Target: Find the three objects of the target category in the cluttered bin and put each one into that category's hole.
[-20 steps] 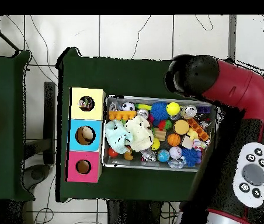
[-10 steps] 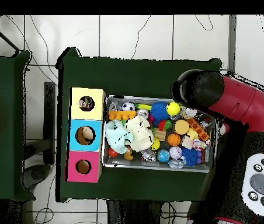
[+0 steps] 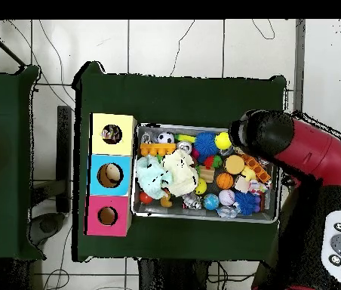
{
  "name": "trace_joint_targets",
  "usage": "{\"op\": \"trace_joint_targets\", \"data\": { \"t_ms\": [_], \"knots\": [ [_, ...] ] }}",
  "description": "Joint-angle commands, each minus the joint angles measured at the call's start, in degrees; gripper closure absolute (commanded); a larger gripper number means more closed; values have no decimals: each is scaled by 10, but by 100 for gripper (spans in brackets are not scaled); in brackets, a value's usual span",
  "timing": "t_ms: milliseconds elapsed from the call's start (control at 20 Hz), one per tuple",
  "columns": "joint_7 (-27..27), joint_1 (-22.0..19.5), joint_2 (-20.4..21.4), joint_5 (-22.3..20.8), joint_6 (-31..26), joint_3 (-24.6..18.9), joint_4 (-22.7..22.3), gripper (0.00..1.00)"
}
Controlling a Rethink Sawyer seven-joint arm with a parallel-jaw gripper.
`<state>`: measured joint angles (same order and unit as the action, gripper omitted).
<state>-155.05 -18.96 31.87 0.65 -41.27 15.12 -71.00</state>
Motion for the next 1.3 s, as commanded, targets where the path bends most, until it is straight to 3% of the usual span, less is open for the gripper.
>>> {"op": "trace_joint_targets", "data": {
  "t_ms": [50,1300],
  "knots": [
    [44,-9,-4,-16,18,-64,-98,100],
    [33,3,-10,-21,21,-58,-84,100]
  ]
}}
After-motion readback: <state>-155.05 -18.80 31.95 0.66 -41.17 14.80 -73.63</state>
